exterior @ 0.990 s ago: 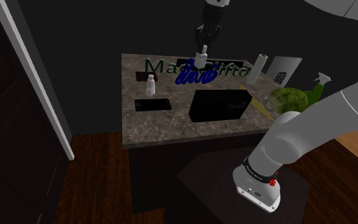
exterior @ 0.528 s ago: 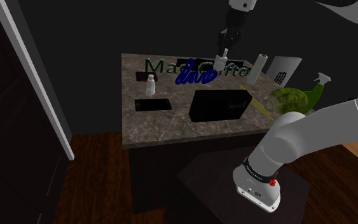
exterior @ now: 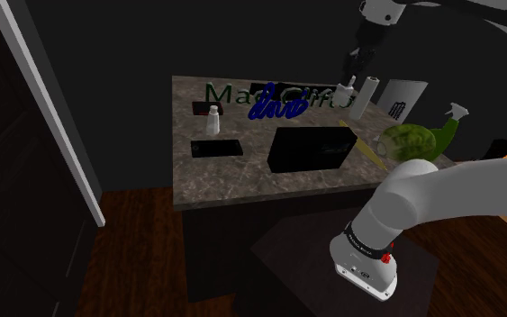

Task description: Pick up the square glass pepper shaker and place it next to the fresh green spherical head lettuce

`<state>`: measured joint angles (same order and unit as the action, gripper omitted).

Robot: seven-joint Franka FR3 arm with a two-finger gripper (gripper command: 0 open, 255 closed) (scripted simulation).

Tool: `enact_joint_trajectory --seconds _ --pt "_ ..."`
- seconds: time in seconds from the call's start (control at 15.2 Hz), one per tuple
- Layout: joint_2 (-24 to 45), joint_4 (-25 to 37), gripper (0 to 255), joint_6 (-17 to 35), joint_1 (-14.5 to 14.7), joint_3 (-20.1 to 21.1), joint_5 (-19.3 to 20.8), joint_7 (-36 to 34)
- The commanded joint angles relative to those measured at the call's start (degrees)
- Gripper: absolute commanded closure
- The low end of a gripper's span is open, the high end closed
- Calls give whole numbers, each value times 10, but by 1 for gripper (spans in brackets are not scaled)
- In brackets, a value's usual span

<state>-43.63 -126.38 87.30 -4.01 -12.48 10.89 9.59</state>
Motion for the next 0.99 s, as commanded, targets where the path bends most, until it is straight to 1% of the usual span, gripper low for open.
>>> enact_joint_trajectory --seconds 0.0,0.46,0.92 --pt "-17 -4 255 -10 -8 -18 14 23" --pt "-70 -10 255 -39 -38 -88 72 110" --pt "-94 15 255 -62 -61 -166 134 202"
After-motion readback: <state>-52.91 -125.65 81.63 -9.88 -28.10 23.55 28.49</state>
